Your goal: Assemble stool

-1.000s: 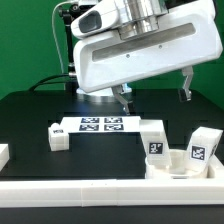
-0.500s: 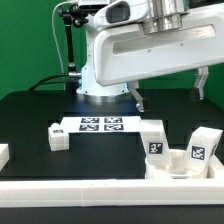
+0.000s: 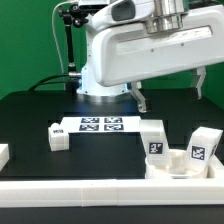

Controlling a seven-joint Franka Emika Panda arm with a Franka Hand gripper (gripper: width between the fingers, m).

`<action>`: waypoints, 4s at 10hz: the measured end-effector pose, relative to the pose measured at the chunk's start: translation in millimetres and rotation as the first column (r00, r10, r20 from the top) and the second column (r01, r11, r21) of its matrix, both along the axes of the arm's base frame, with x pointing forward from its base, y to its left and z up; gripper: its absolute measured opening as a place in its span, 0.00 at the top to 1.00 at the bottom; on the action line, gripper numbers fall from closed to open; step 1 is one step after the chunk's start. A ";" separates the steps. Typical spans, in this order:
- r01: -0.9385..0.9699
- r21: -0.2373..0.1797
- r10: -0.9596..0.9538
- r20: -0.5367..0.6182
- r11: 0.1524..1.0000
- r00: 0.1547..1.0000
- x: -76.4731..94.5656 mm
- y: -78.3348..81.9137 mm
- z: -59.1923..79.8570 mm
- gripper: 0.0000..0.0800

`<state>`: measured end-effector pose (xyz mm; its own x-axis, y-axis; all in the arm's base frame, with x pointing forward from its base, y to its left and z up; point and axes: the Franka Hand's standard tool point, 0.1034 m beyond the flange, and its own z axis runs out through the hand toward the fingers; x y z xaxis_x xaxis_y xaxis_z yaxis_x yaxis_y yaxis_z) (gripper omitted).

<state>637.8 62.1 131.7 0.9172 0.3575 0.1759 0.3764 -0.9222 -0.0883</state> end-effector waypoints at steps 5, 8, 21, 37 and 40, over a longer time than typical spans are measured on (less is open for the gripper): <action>-0.341 -0.049 0.343 0.024 0.939 0.939 0.3 4.1 -0.5 0.19; -0.592 -0.106 0.598 0.039 0.799 0.800 4.5 3.3 -4.6 0.19; -0.759 -0.113 0.763 -0.007 0.641 0.646 9.7 -25.4 -35.6 0.19; -0.184 -0.048 0.184 -0.015 0.982 0.983 17.4 -12.0 -26.8 0.58; 0.011 -0.027 -0.012 -0.031 1.000 0.999 19.1 -14.2 -23.8 0.58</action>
Offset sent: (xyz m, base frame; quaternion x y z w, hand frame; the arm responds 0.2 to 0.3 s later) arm 0.0000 0.0000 0.0000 0.0000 0.0000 -0.1296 0.9916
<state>657.0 47.9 107.9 0.9261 0.3513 0.1376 0.3634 -0.9286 -0.0755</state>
